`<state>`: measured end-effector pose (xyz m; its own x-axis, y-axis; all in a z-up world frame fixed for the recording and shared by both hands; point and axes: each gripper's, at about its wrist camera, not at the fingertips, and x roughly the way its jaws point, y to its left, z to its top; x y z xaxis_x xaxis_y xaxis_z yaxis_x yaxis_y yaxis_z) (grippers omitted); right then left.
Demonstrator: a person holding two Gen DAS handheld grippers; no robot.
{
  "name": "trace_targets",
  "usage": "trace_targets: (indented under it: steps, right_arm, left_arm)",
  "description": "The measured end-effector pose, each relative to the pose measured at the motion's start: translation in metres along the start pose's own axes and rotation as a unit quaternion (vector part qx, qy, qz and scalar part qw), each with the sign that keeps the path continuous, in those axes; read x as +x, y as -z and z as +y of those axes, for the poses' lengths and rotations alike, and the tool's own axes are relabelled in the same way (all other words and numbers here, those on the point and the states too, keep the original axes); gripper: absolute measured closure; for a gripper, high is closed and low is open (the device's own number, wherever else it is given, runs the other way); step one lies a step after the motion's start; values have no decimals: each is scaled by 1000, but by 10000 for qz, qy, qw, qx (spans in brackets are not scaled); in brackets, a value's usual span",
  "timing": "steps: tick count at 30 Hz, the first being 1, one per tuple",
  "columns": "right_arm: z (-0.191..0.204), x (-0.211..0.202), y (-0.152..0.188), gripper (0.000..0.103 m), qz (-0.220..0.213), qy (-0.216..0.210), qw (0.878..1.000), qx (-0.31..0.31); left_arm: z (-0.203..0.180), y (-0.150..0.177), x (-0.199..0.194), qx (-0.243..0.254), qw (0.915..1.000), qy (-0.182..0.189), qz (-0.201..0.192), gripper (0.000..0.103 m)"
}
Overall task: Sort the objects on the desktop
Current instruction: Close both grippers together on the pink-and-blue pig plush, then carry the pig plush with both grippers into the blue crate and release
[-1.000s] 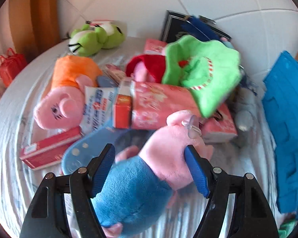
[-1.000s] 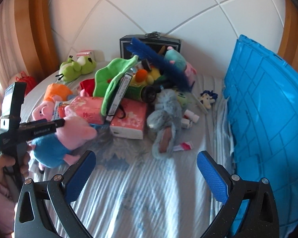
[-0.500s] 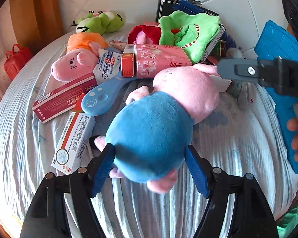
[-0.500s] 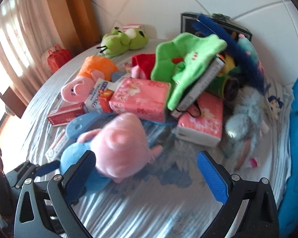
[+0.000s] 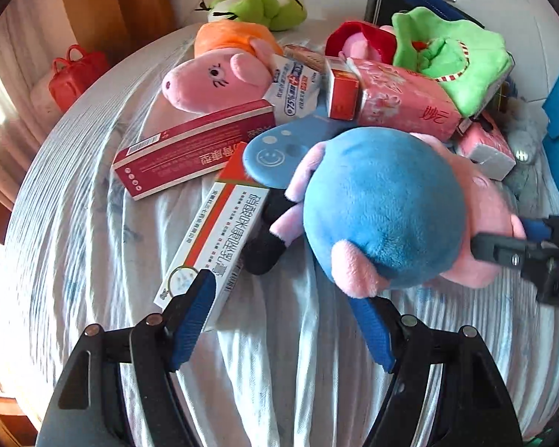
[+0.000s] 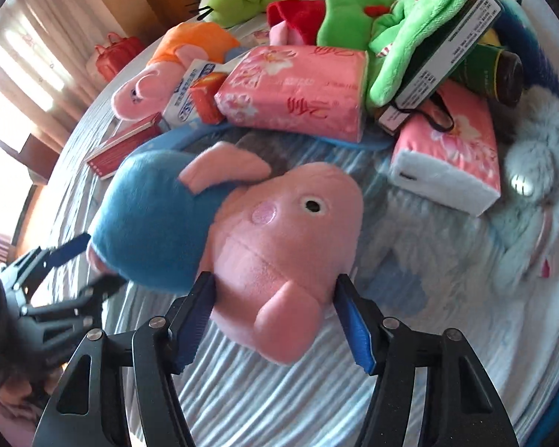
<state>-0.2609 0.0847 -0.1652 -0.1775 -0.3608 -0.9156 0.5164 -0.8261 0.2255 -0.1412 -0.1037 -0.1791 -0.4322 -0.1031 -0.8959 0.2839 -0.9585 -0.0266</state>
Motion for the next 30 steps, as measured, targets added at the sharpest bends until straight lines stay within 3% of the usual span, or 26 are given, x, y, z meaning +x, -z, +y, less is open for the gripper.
trace_targets:
  steps: [3,6,10,14,21,27,30]
  right_arm:
    - [1,-5,11,32,-86,-27,9999,71]
    - [-8,-16,16,0,-239,-138,9993,263]
    - [-19,-36,16,0,-532,-33,9975,459]
    - [-26,-44,7,0,-714,-73,9952,666]
    - [-25,3,-3,0,-244,-161,9952,933]
    - [-26,28,-9,0,-232,-406,9927,1116]
    - [-23,20,-8,27,-239,-661,9914,1103]
  left_arm:
    - [-4,7,-23,132,9995,266,-119,30]
    - [-16,8,-51,352,9974,467,-428,30]
    - [-28,-11,-46,520,9967,453,-420,29]
    - [-45,-23,-13,821,9949,591,-38,29]
    - [-58,-27,18,1296,9890,688,203,13]
    - [-57,-32,33,1306,9873,855,302,12]
    - [-60,-29,24,1438,9860,837,141,20]
